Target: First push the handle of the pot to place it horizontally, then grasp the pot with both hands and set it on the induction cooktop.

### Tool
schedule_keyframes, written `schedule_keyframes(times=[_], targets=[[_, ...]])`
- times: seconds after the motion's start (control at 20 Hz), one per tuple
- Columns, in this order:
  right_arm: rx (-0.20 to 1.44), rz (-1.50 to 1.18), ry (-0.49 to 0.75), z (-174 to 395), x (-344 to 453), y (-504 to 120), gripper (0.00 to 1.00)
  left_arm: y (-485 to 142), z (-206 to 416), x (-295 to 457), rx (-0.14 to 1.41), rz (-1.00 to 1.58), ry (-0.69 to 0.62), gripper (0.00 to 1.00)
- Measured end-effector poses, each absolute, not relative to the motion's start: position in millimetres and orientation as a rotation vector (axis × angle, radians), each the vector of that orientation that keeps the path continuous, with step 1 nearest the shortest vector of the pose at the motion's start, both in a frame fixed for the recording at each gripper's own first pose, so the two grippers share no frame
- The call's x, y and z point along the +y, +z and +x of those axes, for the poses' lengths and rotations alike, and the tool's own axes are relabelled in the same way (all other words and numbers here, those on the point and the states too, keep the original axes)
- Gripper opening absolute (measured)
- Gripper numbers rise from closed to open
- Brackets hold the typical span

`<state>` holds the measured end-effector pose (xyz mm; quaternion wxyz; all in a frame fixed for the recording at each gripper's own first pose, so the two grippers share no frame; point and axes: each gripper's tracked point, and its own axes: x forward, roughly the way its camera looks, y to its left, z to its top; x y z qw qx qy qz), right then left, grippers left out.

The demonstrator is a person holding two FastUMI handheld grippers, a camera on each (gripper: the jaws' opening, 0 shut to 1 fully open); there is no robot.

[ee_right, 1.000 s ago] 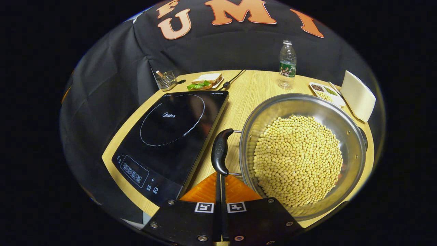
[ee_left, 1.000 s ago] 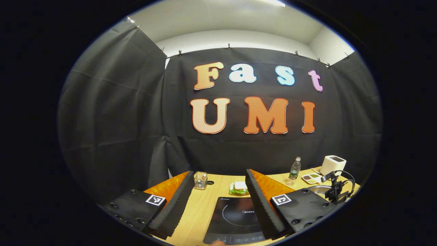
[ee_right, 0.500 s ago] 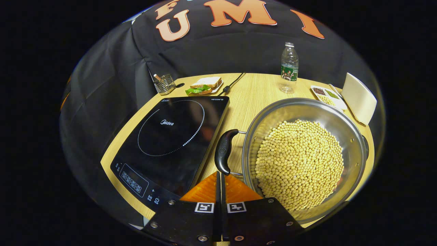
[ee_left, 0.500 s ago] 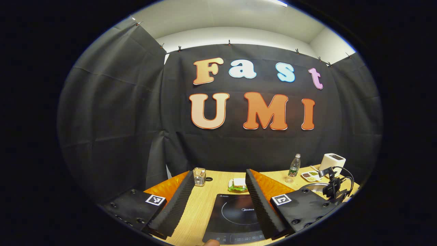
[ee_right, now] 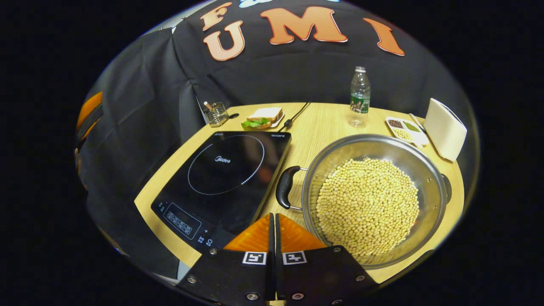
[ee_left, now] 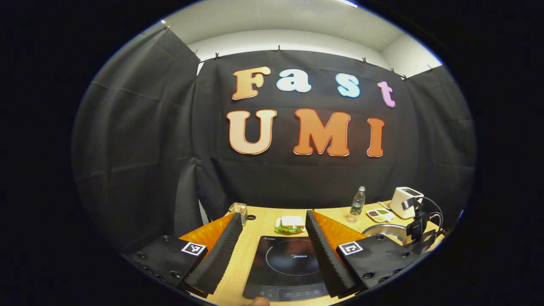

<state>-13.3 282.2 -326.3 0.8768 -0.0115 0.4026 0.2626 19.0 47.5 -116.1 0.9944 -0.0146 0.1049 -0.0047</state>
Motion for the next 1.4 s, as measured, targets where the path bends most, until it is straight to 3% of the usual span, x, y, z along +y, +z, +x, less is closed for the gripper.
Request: schedule_keyframes(times=[0.5,1.0,1.05,1.3,1.4], targets=[[0.629,0.037,0.319,21.0,157.2,-262.9,0.00,-108.7,10.6,-41.1,0.208,0.006,-0.167,0.98],[0.567,0.055,0.169,45.0,67.3,-259.7,0.02,-177.8,27.1,-144.4,0.352,0.018,-0.337,0.98],[0.568,0.061,0.160,49.4,62.8,-263.2,0.06,-191.6,29.3,-154.6,0.383,0.021,-0.355,0.98],[0.566,-0.005,0.102,68.7,39.4,-280.6,0.65,-253.9,36.0,-192.6,0.535,0.016,-0.420,0.98],[0.562,-0.026,0.095,77.5,35.7,-285.0,0.82,-274.2,45.7,-196.4,0.571,0.032,-0.417,0.98]])
